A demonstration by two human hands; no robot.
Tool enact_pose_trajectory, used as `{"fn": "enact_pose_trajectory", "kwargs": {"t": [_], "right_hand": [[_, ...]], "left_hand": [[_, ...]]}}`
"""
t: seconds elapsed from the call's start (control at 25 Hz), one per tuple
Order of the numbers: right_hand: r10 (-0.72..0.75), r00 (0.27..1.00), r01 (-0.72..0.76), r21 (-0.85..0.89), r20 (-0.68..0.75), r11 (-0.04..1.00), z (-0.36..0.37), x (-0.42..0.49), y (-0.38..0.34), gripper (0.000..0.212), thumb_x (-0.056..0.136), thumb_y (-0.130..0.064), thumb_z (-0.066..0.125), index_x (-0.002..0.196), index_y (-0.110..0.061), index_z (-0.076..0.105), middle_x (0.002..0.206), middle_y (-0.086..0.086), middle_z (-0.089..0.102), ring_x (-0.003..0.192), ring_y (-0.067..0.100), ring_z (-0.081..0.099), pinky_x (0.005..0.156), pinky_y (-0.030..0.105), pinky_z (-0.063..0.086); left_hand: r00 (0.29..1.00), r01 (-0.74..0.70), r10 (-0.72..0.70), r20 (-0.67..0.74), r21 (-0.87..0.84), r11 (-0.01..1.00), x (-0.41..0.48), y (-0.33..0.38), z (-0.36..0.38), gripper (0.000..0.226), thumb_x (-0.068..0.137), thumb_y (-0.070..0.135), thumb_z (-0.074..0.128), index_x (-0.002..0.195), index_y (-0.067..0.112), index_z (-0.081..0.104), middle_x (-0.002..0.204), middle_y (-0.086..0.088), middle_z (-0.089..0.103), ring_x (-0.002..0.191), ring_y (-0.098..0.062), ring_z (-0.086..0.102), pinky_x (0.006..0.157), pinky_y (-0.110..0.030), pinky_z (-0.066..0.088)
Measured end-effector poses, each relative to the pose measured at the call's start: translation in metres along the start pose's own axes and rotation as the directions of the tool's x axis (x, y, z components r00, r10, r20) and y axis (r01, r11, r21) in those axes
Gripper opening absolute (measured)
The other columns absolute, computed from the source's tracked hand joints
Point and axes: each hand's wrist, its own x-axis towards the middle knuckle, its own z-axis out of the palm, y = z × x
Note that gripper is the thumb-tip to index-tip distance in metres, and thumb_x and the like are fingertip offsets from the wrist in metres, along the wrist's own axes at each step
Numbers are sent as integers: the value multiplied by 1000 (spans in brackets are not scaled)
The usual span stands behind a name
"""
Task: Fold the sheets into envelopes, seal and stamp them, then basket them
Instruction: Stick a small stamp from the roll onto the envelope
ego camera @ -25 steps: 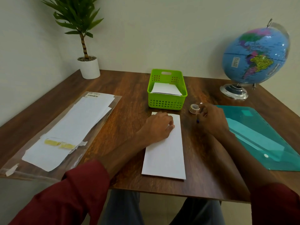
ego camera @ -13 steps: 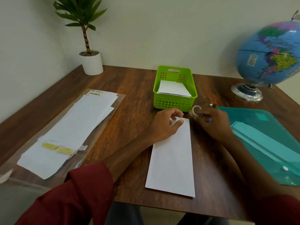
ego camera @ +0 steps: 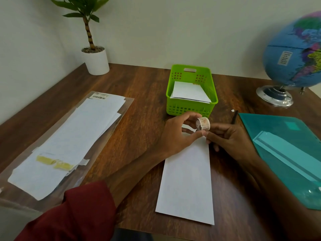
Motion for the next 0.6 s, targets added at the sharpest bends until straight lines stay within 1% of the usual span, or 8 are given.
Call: {"fn": "enact_pose_trajectory", "kwargs": {"t": [0.08,0.12,0.2,0.24,0.32,0.44,0.52,0.6], "right_hand": [[23,998,-27,-69,-65,997,4,0,0,23,98,-20,66,119,-27,72,92,-11,77,62,1,66,58,17,56],[13,991,-31,-138,-130,990,6,1,1,23,97,-25,67,119,-29,71,100,-13,76,73,1,70,65,20,61],[-43,971,-10,-218,-237,976,9,-1,1,24,94,-37,69,117,-31,70,107,-15,74,89,4,71,74,27,63],[-79,963,17,-236,-257,972,11,-3,1,26,92,-41,70,116,-30,71,107,-15,73,91,4,70,75,25,62],[-159,954,81,-290,-256,953,15,-7,-2,28,89,-43,74,113,-28,73,106,-15,72,92,1,68,72,17,59],[-227,941,134,-338,-252,932,17,-8,-3,24,88,-37,76,108,-24,78,103,-14,72,90,-2,66,74,14,56],[-224,940,133,-330,-257,935,17,-7,-1,21,89,-33,76,108,-24,79,103,-13,74,91,-2,67,74,12,56],[-224,939,133,-324,-262,937,17,-6,2,20,91,-32,74,109,-23,79,103,-11,75,88,1,69,75,16,58]], "left_hand": [[997,-49,54,-54,90,995,-1,-2,0,46,80,22,85,120,10,67,111,-1,72,93,-6,67,70,-13,58],[993,-82,94,-74,155,984,0,-4,-1,46,79,24,85,119,10,67,112,-2,71,92,-7,65,69,-11,57],[986,-124,149,-82,248,961,0,-9,-4,46,78,28,84,118,12,67,112,-4,67,94,-6,61,70,-7,54],[985,-127,154,-81,266,955,0,-10,-4,46,78,30,84,118,12,67,112,-5,65,94,-7,61,71,-7,54],[984,-135,164,-74,295,946,-1,-12,-4,48,78,32,84,119,11,68,112,-6,63,95,-8,61,73,-7,54],[979,-170,198,-54,327,930,-2,-13,-2,48,78,30,85,119,9,70,110,-8,63,96,-11,63,78,-10,55],[977,-182,210,-47,341,922,-3,-13,-2,48,78,30,85,119,8,70,108,-8,63,94,-14,64,77,-17,59],[976,-186,214,-38,362,913,-3,-14,-2,48,79,31,85,119,9,71,107,-7,62,91,-16,64,75,-27,61]]}}
